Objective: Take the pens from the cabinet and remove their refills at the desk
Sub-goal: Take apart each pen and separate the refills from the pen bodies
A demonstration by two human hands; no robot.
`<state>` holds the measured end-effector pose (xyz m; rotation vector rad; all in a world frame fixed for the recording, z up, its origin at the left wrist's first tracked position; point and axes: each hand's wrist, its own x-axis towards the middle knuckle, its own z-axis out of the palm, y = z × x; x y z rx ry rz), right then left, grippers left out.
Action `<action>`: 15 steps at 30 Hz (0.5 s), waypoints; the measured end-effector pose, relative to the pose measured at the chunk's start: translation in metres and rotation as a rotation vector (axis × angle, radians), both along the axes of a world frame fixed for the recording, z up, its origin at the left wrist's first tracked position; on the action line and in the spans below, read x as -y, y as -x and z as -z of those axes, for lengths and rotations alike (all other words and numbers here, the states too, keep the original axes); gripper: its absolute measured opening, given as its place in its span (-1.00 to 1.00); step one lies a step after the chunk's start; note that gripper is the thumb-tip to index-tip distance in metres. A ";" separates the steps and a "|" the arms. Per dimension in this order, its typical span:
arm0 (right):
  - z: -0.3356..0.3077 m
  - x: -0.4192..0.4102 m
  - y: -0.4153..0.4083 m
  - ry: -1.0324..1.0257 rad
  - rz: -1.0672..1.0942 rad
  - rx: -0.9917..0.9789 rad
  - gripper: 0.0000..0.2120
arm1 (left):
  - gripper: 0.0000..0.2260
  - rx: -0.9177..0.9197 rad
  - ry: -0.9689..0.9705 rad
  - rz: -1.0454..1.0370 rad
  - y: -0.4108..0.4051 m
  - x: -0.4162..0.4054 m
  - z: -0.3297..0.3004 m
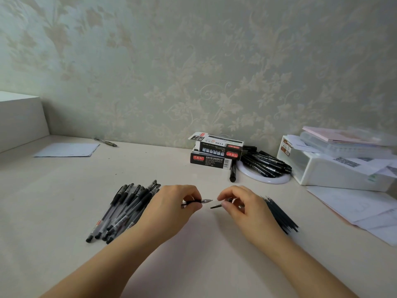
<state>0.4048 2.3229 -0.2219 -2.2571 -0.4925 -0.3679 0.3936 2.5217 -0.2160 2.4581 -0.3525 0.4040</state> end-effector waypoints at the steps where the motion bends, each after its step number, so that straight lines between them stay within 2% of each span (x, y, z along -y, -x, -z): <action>1: 0.000 0.000 0.000 -0.032 -0.001 -0.019 -0.89 | -0.97 -0.001 0.003 -0.003 0.000 -0.001 0.000; 10: -0.001 -0.003 0.003 -0.176 -0.019 -0.099 -0.86 | -0.97 0.003 0.054 0.048 0.002 0.002 -0.004; 15: 0.002 -0.007 0.004 -0.296 -0.112 -0.220 -0.83 | -0.94 -0.003 0.076 0.117 0.005 0.007 -0.004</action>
